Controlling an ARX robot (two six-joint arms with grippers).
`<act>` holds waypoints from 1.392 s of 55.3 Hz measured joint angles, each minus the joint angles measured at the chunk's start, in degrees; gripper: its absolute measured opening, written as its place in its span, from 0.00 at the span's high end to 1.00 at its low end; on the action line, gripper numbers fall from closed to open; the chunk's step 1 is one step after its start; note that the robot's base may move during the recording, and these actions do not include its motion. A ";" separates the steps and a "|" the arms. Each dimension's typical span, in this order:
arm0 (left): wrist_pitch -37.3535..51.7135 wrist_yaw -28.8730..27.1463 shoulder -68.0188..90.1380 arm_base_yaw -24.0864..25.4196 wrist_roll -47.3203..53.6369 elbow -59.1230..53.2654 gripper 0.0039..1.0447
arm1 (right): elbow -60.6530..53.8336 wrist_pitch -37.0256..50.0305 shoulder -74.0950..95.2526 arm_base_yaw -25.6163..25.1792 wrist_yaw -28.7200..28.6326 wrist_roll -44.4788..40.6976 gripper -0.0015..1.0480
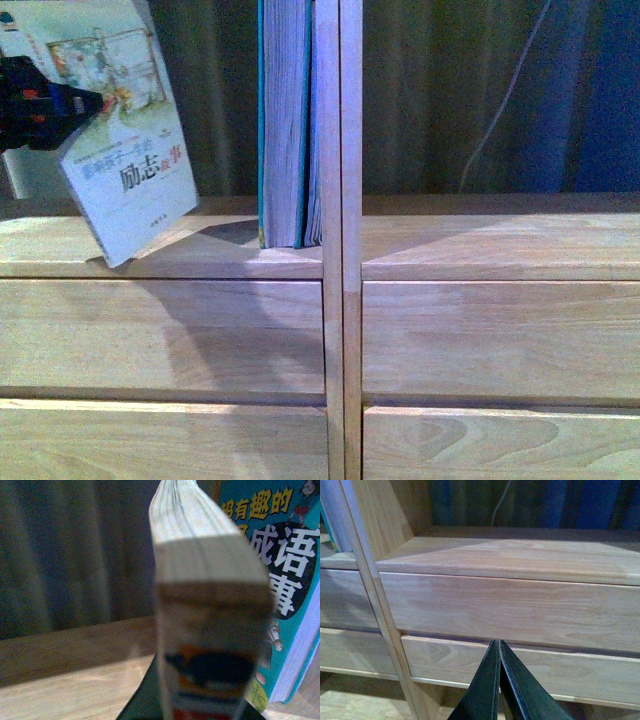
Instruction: Organize books on shelf
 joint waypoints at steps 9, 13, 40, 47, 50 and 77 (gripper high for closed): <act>-1.42 -2.67 4.17 -1.18 1.99 4.66 0.94 | -1.07 -1.77 -2.67 0.00 0.00 0.00 0.97; -1.86 -3.61 5.62 -1.95 2.75 6.43 0.94 | -1.55 -2.64 -4.02 0.00 -0.02 0.00 0.97; -2.91 -10.34 10.64 -9.94 10.69 12.15 0.94 | -3.04 -7.06 -11.02 0.00 0.04 -0.02 0.97; -2.84 -11.54 11.58 -11.80 12.28 12.96 0.94 | -3.04 -13.64 -16.00 0.00 0.02 -0.04 0.97; -2.64 -11.76 12.02 -12.52 12.76 13.25 0.94 | -3.04 -16.85 -19.30 0.00 0.13 -0.02 0.97; -1.33 -13.05 13.75 -14.27 13.81 15.08 0.94 | -3.04 -17.64 -21.29 0.00 0.04 -0.04 0.97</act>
